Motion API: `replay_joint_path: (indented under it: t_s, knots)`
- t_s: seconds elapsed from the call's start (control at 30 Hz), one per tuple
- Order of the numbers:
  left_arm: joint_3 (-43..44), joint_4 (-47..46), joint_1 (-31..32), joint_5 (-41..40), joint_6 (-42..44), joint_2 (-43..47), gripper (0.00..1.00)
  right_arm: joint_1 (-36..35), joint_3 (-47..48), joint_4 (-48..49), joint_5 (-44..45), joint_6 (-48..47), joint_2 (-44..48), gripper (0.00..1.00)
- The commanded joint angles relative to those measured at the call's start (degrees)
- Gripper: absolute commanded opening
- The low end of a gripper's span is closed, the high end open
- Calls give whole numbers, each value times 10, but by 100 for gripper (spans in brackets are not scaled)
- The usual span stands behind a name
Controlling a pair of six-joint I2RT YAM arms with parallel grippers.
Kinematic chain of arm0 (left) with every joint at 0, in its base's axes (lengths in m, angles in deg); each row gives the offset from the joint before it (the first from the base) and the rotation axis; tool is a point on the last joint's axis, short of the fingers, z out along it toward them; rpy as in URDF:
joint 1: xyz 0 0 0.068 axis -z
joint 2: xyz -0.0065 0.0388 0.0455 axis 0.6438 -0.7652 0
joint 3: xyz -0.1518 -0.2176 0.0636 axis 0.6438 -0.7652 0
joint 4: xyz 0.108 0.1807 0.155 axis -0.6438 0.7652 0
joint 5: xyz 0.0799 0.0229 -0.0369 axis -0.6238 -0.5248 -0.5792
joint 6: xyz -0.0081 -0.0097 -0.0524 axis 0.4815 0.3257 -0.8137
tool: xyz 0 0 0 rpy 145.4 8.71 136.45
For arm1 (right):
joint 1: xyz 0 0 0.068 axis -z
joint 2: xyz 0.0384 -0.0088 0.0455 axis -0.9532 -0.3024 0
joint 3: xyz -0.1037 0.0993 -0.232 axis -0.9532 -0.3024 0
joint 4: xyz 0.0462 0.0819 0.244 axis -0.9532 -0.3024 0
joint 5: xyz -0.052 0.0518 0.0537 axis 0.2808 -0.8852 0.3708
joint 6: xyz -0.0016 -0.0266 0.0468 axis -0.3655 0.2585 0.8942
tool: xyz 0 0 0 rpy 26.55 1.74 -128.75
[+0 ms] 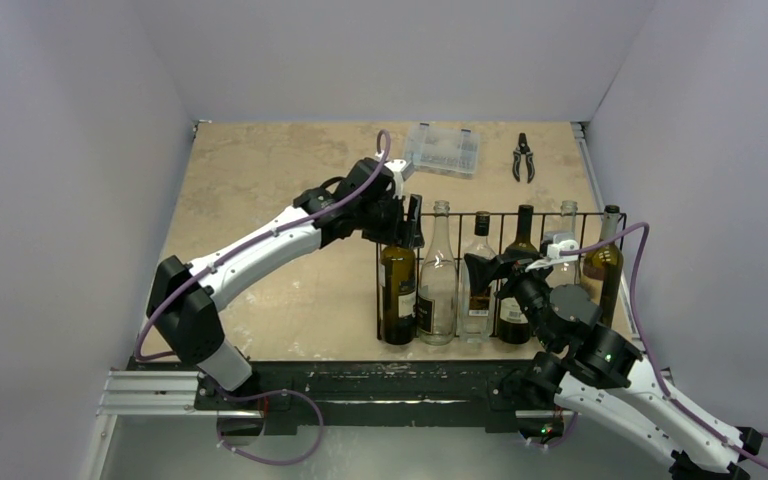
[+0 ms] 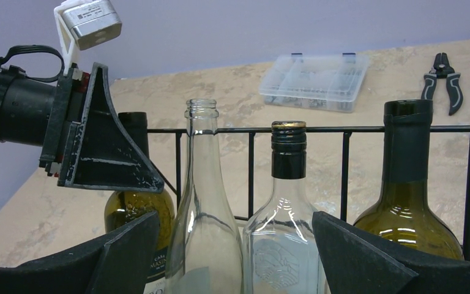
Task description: Put the wine bottle on the wine rack
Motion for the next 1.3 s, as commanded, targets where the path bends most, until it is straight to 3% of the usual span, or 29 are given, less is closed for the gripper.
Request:
replay_joint_path:
  t_s: [0.0, 0.33, 0.77, 0.97, 1.27]
  knots:
    - [-2, -4, 2, -7, -4, 42, 72, 2, 0, 14, 6, -7, 4, 99]
    - [-49, 19, 2, -41, -8, 120, 75, 2, 1, 15, 3, -7, -1, 99]
    - [-103, 112, 2, -139, -5, 376, 77, 2, 29, 4, -29, 5, -19, 99]
    - [-105, 133, 2, -167, -5, 501, 77, 2, 90, -18, -48, -1, -27, 99]
    - [-42, 188, 1, -252, 16, 649, 77, 2, 257, -76, -41, -45, -30, 99]
